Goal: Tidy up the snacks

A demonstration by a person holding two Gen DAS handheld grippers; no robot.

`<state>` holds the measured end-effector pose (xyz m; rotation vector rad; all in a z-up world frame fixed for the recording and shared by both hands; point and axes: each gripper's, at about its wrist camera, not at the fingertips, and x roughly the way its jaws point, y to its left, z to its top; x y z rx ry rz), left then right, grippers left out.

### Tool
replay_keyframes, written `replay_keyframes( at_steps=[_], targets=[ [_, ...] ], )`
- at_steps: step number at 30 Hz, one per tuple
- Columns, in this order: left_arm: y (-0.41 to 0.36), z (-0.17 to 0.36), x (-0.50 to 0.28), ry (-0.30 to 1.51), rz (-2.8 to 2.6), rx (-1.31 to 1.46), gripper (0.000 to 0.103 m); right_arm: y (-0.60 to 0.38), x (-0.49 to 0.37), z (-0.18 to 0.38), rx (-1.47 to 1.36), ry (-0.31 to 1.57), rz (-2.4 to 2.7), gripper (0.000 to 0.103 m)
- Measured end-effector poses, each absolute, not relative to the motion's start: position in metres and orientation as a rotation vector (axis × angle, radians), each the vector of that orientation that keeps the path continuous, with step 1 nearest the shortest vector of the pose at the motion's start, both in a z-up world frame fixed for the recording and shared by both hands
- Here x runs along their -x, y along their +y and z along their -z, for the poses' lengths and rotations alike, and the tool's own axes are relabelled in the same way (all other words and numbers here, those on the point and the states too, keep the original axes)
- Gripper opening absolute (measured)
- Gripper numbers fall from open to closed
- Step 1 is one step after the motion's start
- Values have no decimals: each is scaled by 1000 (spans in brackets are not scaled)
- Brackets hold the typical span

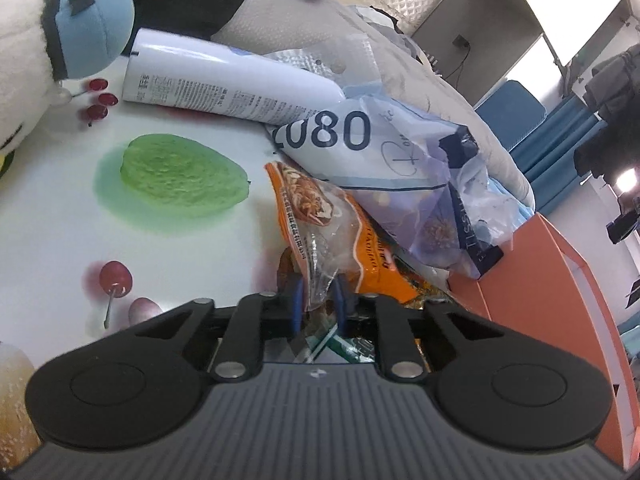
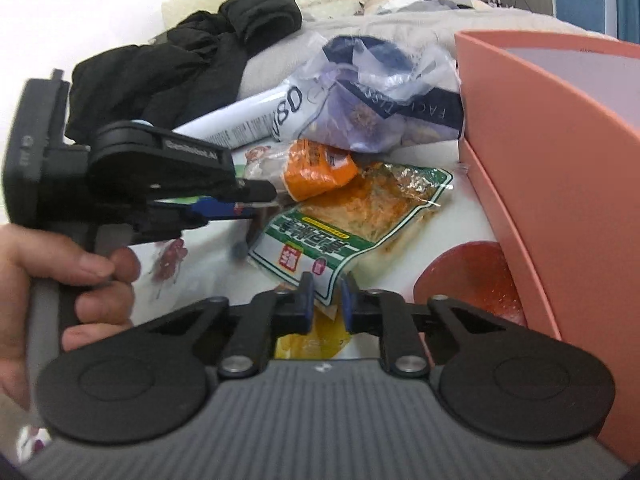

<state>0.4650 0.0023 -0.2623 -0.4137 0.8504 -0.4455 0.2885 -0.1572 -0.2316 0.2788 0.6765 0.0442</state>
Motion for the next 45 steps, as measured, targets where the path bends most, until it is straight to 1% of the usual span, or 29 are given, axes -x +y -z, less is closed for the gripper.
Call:
replay_keyframes(
  at_steps=[5, 12, 31, 38, 45],
  targets=[
    [8, 249, -445, 838, 423, 405, 12, -158, -279, 222, -288, 669, -68, 9],
    [29, 239, -396, 848, 369, 445, 12, -157, -252, 209, -283, 681, -99, 6],
    [69, 214, -189, 886, 190, 459, 12, -160, -122, 181, -222, 777, -212, 6],
    [67, 209, -135, 913, 186, 434, 12, -162, -77, 170, -176, 814, -274, 6],
    [61, 201, -103, 898, 174, 391, 13, -171, -50, 161, -217, 844, -261, 6]
  ],
)
